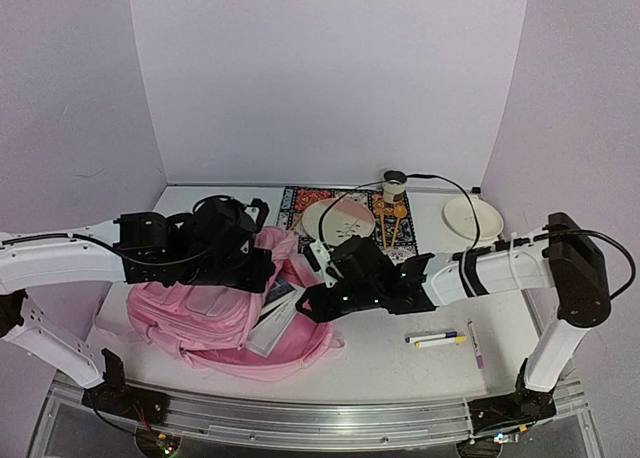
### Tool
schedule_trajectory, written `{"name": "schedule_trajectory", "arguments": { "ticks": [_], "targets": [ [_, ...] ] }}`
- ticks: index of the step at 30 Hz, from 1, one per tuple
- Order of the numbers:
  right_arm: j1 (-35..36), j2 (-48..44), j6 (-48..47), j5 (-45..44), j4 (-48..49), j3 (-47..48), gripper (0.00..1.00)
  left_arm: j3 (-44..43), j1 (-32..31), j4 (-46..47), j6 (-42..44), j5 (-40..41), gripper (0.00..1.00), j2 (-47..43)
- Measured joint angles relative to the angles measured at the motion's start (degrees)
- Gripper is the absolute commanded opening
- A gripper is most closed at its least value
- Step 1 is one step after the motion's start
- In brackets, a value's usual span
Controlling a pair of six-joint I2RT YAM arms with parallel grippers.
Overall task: Pack the student bag
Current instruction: Place the largest pocket of the bag in the student bag, then adjust the student bag at the center of the board.
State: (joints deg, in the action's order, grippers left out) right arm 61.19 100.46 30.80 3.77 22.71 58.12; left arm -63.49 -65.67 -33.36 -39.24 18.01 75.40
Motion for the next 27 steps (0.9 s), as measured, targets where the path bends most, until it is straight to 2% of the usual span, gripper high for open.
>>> {"name": "schedule_trajectory", "arguments": {
  "ticks": [4,6,9,14,19,22,27],
  "targets": [
    [-1.82,-3.15,-0.48,-0.79,0.08,-2.82,0.47,3.47,-0.02,1.80,-1.25,-2.62,0.01,-0.02],
    [-3.24,-3.41,-0.90,-0.93,0.17,-3.28,0.50,5.07,-0.02,2.17,-1.84,-3.59,0.06,-0.02],
    [-5.25,-3.40,-1.02,-1.04,0.12,-3.79,0.52,7.22,0.00,2.28,-3.14,-4.95,0.22,-0.02],
    [-8.09,-1.80,-0.98,-0.23,0.48,-3.85,0.53,8.53,0.01,1.70,-5.07,-6.31,0.55,-0.03],
    [-9.04,3.25,-0.85,2.64,0.51,-1.59,0.55,8.47,0.09,1.42,-5.88,-6.18,0.76,-2.16],
    [-8.98,5.72,-0.35,5.03,1.00,-0.12,0.56,8.34,1.38,1.31,-5.80,-5.28,0.80,-4.86],
    [-8.94,7.33,1.56,9.09,3.61,0.23,0.59,7.08,6.93,0.36,-5.10,-3.92,0.82,-5.80]
  ]
}}
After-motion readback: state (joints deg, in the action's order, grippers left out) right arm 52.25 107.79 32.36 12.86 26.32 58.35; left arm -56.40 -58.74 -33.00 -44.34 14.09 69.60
